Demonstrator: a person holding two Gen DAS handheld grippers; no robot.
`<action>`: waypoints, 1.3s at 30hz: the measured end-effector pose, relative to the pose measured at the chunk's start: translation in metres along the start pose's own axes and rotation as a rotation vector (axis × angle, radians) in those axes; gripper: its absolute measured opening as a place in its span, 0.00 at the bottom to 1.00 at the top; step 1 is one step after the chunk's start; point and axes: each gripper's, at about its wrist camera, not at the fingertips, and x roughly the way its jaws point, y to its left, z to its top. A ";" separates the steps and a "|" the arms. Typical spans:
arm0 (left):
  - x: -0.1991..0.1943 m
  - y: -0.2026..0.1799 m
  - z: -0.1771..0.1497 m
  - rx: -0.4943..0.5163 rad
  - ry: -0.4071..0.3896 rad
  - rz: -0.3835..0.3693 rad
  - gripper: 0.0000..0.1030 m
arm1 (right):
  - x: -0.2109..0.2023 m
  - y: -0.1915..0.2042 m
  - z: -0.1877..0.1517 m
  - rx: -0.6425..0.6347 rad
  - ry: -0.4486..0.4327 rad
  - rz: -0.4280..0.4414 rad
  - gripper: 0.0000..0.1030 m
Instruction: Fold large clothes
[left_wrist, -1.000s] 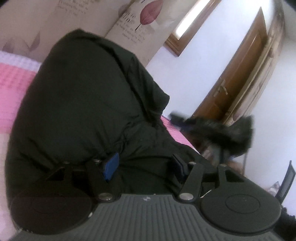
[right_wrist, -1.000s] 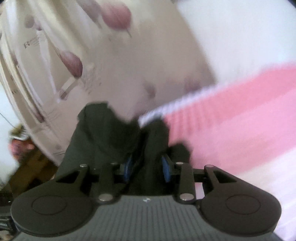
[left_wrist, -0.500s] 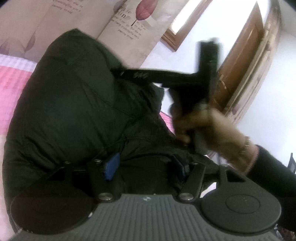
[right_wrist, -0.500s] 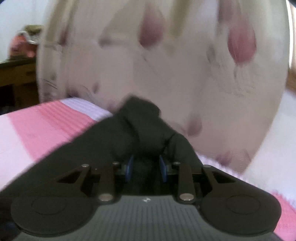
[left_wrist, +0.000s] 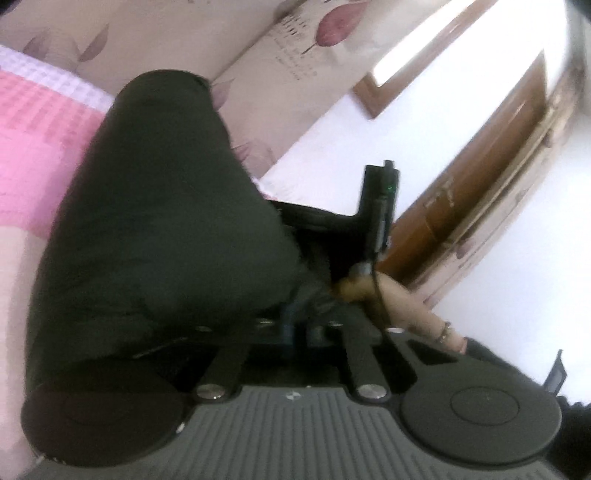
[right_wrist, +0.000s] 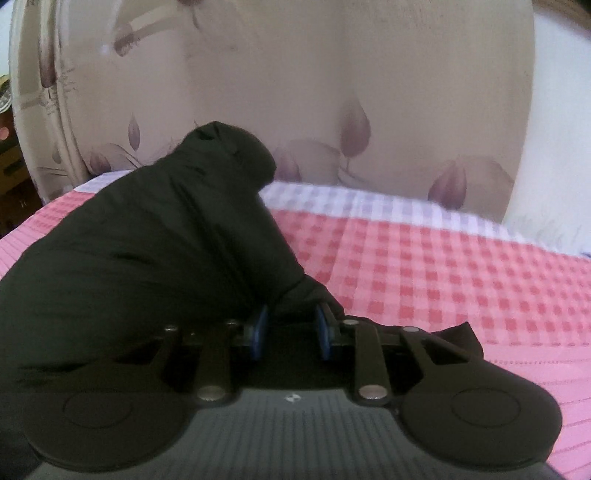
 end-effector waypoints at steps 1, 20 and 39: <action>0.001 -0.002 0.000 0.010 0.004 0.011 0.12 | 0.001 -0.002 -0.003 0.004 0.004 0.005 0.25; 0.004 -0.005 0.001 0.048 0.051 0.107 0.11 | -0.180 0.020 -0.036 0.031 -0.204 0.082 0.28; -0.054 -0.052 -0.010 0.205 -0.154 0.124 0.92 | -0.183 0.082 -0.155 0.110 -0.118 -0.126 0.26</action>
